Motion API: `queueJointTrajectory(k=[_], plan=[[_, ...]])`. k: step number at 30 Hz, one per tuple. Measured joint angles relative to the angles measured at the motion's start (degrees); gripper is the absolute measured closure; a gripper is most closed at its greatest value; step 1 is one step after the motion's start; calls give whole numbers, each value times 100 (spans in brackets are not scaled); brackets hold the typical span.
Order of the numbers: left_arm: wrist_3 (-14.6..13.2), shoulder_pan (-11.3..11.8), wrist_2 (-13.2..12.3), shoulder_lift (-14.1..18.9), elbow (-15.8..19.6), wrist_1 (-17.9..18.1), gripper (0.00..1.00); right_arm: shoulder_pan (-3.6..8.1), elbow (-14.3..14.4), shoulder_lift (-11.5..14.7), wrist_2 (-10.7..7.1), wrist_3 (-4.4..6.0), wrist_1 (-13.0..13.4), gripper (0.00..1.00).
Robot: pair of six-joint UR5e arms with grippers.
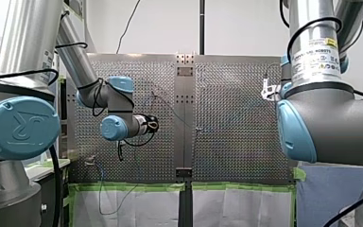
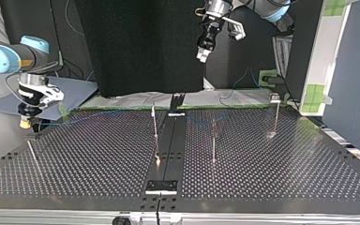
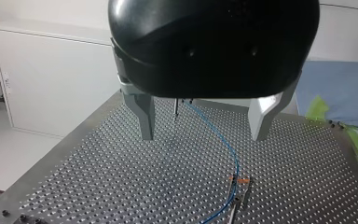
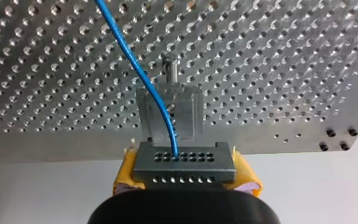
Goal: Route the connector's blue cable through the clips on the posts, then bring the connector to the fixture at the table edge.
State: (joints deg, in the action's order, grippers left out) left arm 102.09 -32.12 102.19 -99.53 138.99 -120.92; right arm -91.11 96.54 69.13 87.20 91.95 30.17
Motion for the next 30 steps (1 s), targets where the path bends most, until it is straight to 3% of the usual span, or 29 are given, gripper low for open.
queueJointTrajectory(k=[9,16,25,30], plan=[[-46,7,0,0,-13,-45,0,98,0,-15,-300,-101,-9,100],[-59,31,-2,1,-30,-72,0,165,-4,-19,-602,-121,14,100],[-97,68,-2,0,-32,-131,0,347,-19,-21,-1022,-86,-5,100],[-140,93,2,0,-35,-175,0,456,-53,-24,-1276,11,6,100]])
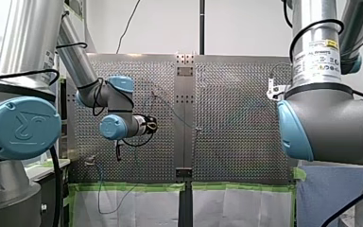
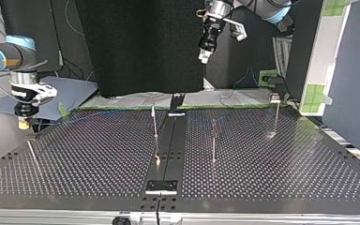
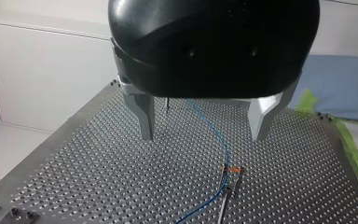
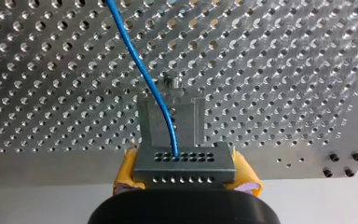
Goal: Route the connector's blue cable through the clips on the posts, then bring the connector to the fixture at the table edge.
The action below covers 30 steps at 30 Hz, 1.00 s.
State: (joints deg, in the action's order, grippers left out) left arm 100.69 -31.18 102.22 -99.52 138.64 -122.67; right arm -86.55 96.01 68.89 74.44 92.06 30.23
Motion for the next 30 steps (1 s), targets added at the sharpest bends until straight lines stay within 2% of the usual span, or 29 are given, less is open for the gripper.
queueJointTrajectory(k=[5,9,15,21,30], plan=[[-46,30,5,-1,-2,-43,0,104,-59,-23,-247,65,32,100],[-58,53,6,0,-4,-53,0,177,-149,-115,-415,51,28,100],[-66,83,12,-1,-13,-61,0,228,-227,-271,-537,-34,38,100],[-67,95,13,0,-36,-80,0,237,-292,-307,-638,-51,38,100],[-88,130,18,-1,-44,-97,0,225,-466,-429,-661,-69,-27,100]])
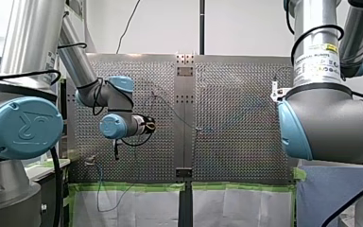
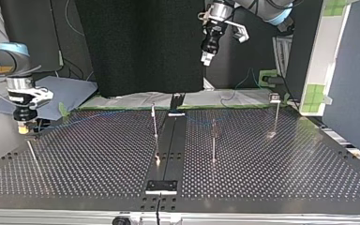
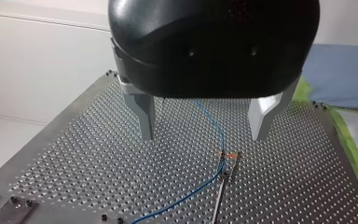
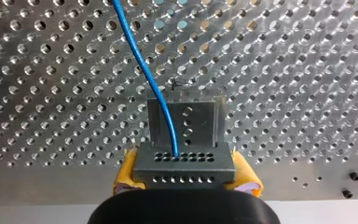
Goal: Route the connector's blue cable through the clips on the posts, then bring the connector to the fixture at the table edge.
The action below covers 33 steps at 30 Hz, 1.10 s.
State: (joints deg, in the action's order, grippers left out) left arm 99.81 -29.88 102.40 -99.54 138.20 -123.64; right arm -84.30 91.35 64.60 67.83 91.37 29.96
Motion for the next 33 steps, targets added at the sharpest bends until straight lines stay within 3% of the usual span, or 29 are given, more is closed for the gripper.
queueJointTrajectory(k=[13,33], plan=[[-31,25,4,1,1,-12,0,-123,-229,-21,32,-16,-382,100],[-35,81,-5,1,0,-12,0,-158,-269,-29,134,26,-522,100]])
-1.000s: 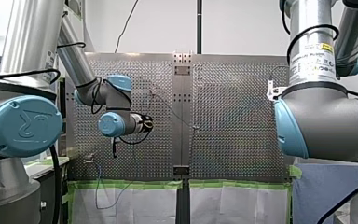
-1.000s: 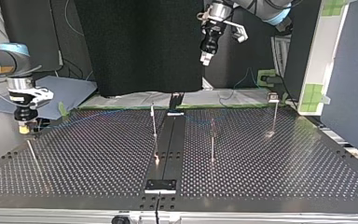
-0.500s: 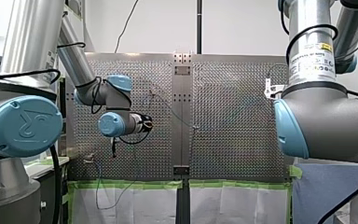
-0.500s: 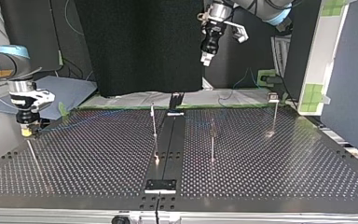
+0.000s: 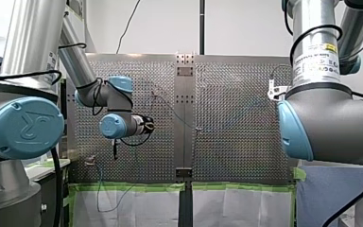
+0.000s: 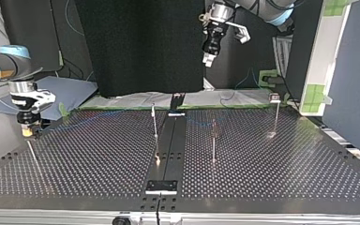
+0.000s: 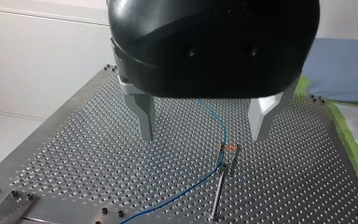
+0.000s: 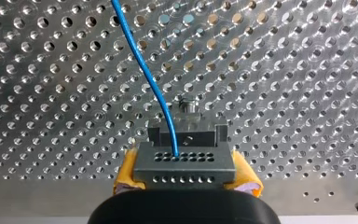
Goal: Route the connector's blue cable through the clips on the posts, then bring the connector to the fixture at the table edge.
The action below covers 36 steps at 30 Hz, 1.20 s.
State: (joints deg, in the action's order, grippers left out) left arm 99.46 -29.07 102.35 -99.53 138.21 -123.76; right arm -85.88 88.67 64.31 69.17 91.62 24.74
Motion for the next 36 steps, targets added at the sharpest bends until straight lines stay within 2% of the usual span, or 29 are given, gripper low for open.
queueJointTrajectory(k=[25,36], plan=[[-6,50,-18,0,1,-6,0,-45,-157,-102,-27,15,-57,100],[-29,97,-18,-1,-17,-22,0,-1,-170,-113,-179,13,-8,100]])
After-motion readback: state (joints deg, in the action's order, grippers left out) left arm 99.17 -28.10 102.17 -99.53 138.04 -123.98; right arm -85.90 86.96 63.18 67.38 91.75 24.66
